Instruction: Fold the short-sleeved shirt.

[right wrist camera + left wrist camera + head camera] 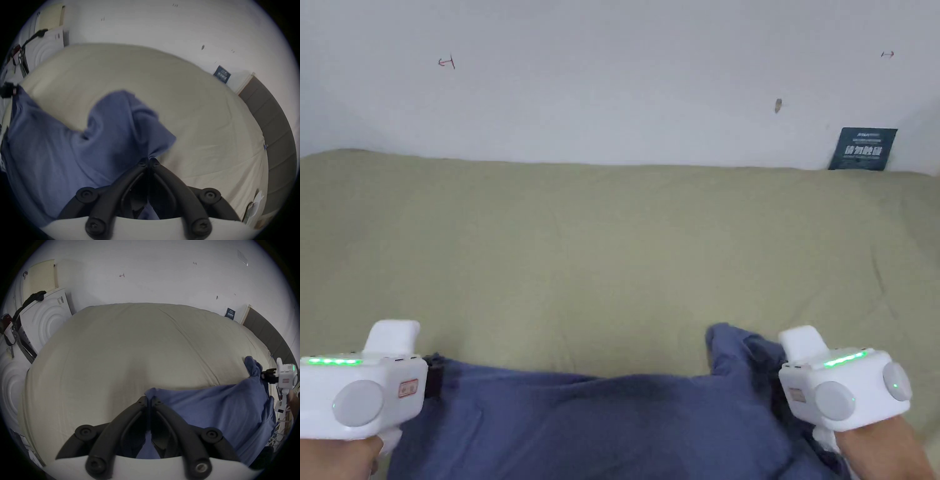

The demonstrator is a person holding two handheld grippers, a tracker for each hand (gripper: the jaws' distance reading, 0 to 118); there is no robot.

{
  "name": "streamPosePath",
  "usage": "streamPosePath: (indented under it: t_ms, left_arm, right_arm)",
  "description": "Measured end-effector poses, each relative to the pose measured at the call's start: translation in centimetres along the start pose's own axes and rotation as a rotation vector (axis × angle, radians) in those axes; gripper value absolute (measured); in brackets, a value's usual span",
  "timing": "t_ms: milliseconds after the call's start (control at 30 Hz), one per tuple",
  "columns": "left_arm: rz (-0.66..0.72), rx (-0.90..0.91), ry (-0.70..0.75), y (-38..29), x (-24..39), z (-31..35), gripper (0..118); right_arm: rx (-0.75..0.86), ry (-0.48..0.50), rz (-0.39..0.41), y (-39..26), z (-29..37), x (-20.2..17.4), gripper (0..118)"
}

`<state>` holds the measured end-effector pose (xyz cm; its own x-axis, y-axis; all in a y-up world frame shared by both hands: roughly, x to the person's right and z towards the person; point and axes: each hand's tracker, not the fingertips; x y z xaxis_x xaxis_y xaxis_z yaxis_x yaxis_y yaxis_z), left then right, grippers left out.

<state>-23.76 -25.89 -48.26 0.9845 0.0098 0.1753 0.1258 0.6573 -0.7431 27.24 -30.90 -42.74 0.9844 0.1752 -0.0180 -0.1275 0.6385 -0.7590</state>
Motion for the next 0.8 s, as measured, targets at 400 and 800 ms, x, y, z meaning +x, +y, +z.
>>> streamPosePath:
  t_ms: [400,800]
  left_arm:
    - [0.010,0.163,-0.061,-8.7,-3.4,17.2,4]
    - [0.016,-0.104,-0.040,-20.9,-4.6,15.0,4]
  right_arm:
    - [0.287,0.039,-0.063,-8.0,23.1,0.6,2]
    - [-0.008,0.084,-0.217,-21.6,20.2,-4.1,2]
